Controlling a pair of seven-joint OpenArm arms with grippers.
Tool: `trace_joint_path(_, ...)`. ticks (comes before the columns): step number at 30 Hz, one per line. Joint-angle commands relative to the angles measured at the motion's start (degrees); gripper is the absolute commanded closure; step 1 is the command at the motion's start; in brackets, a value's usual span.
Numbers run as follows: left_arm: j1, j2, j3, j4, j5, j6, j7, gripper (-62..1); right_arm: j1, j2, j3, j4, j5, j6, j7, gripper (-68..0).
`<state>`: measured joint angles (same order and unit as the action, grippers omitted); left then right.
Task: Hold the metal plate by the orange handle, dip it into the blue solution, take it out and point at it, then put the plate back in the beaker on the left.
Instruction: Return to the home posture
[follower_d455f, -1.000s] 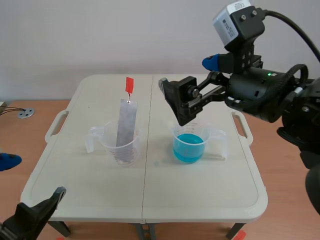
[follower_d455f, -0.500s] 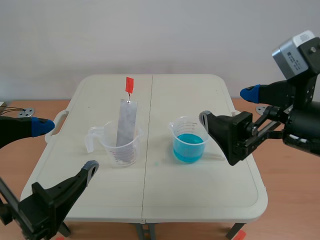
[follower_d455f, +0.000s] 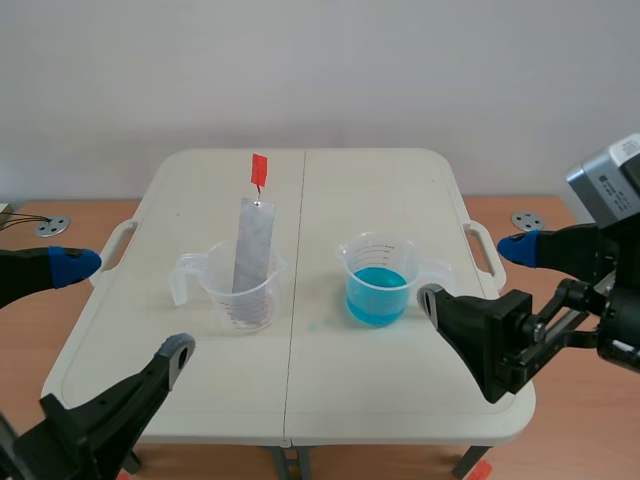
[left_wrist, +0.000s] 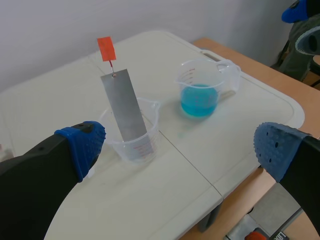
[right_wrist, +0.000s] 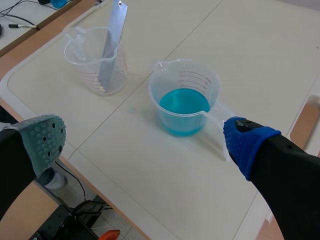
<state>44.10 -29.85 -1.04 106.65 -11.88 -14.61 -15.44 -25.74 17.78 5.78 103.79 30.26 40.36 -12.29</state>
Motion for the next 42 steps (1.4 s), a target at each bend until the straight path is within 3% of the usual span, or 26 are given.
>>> trace_joint_path(1, -0.09, 0.11, 0.07, 0.74, -0.37, -0.02, -0.98, -62.3, 0.76, 0.15, 0.39, 1.22, 0.83, 0.20, 1.29, -66.3)
trace_joint_path(8, -2.40, 0.11, 0.50, 2.27, -0.39, -0.07, 4.04, -62.3, -0.02, 0.13, 0.37, 1.22, 0.83, 0.17, 1.27, -66.3)
trace_joint_path(31, -2.36, 0.11, 0.50, 2.69, -0.39, -0.07, 4.15, -62.3, 0.00, 0.13, 0.37, 1.22, 0.83, 0.17, 1.31, -66.3)
trace_joint_path(42, -2.36, 0.13, 0.50, 2.69, -0.39, -0.07, 4.17, -62.3, 0.00, 0.13, 0.37, 1.22, 0.81, 0.17, 4.13, -66.3)
